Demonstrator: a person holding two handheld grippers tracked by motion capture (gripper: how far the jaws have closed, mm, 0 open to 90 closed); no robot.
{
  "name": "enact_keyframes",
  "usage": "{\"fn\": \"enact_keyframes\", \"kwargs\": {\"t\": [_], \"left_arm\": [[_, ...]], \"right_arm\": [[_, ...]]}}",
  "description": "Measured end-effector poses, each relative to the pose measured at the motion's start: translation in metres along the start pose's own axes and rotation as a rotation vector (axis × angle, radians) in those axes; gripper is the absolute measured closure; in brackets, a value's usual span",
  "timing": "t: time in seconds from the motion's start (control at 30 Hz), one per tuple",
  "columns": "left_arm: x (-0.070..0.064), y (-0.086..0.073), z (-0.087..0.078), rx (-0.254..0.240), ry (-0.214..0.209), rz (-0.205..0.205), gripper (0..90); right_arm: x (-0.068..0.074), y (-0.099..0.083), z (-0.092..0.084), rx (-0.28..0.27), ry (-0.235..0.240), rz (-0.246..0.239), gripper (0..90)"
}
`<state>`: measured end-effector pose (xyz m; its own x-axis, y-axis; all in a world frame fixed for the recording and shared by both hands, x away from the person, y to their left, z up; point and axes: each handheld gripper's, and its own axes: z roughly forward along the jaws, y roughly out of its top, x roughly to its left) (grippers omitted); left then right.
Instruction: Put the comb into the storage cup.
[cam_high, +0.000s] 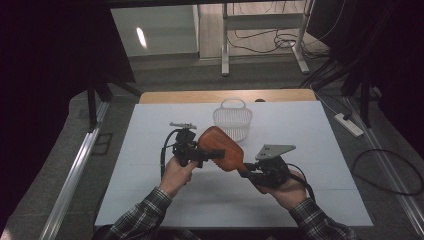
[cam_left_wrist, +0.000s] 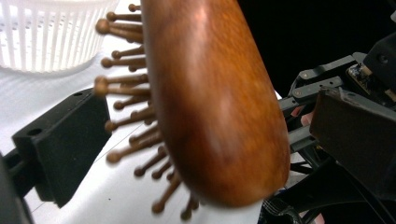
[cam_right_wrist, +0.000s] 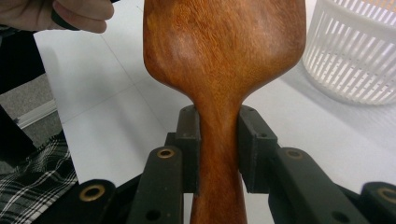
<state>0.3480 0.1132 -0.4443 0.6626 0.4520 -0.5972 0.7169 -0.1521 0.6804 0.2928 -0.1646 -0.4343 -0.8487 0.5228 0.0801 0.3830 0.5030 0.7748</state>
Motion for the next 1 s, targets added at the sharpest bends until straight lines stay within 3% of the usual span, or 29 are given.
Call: {"fn": "enact_keyframes", "kwargs": {"t": [0.23,0.43,0.5,0.57,0.8,1.0], "left_arm": [[0.000,0.000,0.002,0.002,-0.021,-0.020,4.7],[0.000,-0.001,0.000,0.003,-0.025,-0.031,25.2],[0.004,-0.001,-0.002,-0.002,-0.052,-0.057,28.8],[0.004,-0.001,-0.002,0.001,-0.059,-0.061,30.3],[0.007,-0.001,-0.006,0.003,-0.156,-0.096,44.6],[0.005,-0.001,-0.005,0.020,-0.163,-0.091,53.3]], "right_arm": [[0.002,0.000,0.002,0.000,0.012,-0.011,72.1],[0.003,-0.001,0.004,0.000,0.016,-0.020,72.1],[0.003,-0.001,0.004,0.000,0.019,-0.023,72.1],[0.003,-0.002,0.005,0.002,0.019,-0.028,72.1],[0.003,-0.005,0.010,0.027,0.029,-0.055,72.2],[0.006,-0.007,0.016,0.060,0.009,-0.077,72.1]]}}
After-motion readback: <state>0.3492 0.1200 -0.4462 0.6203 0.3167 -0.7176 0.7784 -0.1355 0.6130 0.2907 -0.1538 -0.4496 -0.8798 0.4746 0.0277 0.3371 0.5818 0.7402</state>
